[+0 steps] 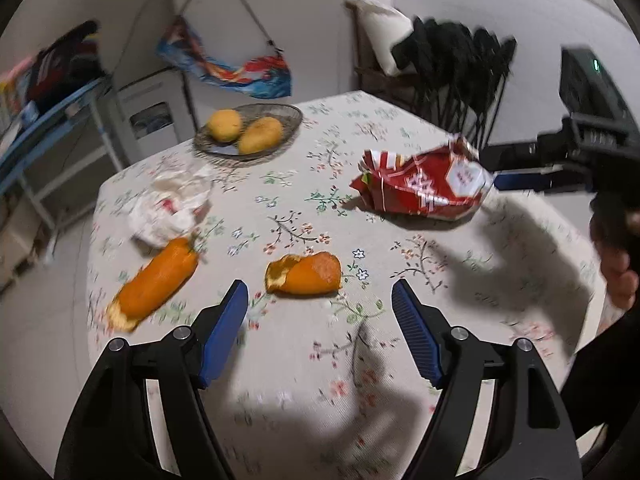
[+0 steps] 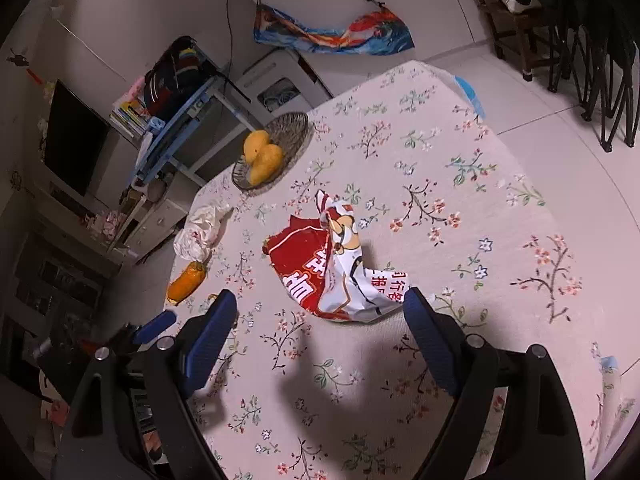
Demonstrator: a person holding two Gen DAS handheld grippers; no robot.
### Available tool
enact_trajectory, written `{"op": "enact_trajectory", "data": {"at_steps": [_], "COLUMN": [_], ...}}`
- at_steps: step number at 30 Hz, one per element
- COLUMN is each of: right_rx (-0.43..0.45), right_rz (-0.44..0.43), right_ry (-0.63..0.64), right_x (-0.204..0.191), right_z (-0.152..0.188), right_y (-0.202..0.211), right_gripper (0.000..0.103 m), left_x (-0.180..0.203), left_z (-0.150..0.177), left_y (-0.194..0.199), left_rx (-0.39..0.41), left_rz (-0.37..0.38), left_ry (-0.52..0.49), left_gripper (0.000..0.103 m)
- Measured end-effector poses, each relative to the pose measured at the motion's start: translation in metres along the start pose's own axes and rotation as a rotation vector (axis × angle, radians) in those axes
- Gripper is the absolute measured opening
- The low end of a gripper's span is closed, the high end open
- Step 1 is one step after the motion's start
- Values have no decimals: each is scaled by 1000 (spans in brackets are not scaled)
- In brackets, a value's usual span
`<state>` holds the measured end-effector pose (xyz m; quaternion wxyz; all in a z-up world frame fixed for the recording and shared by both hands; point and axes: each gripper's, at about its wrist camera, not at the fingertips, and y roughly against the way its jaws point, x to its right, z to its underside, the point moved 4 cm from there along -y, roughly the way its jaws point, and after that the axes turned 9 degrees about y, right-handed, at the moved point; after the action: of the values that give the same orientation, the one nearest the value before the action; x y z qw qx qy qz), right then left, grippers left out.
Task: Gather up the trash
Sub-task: 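Grasp the red chip bag with the right tool while the left tool grasps an orange bread piece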
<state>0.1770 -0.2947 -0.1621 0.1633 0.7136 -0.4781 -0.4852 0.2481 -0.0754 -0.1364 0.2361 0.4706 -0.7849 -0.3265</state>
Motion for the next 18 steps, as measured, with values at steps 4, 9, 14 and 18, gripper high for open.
{"op": "enact_trajectory", "data": {"at_steps": [4,9,14,18], "right_rx": [-9,-24,-53,-59], "right_rz": [-5,-16,-20,-19], "right_ry": [-9,-39,-38,-30], "right_x": [1,3,0,-4], "right_z": [-3,-5,-5,-5], "right_y": [-5,-12,-20,-25], "right_gripper": [82,82,82,82], "left_x": [-5,-19,-18,-6], "left_z": [-8,-20,-22,-15], "left_y": [-16,-29,-45,-58], "left_rx": [-18,-21,-62,-126], "left_rz": [13,34,82,128], "left_ry": [-23,-8,-49,-93], "left_gripper": [71,71,71,71]}}
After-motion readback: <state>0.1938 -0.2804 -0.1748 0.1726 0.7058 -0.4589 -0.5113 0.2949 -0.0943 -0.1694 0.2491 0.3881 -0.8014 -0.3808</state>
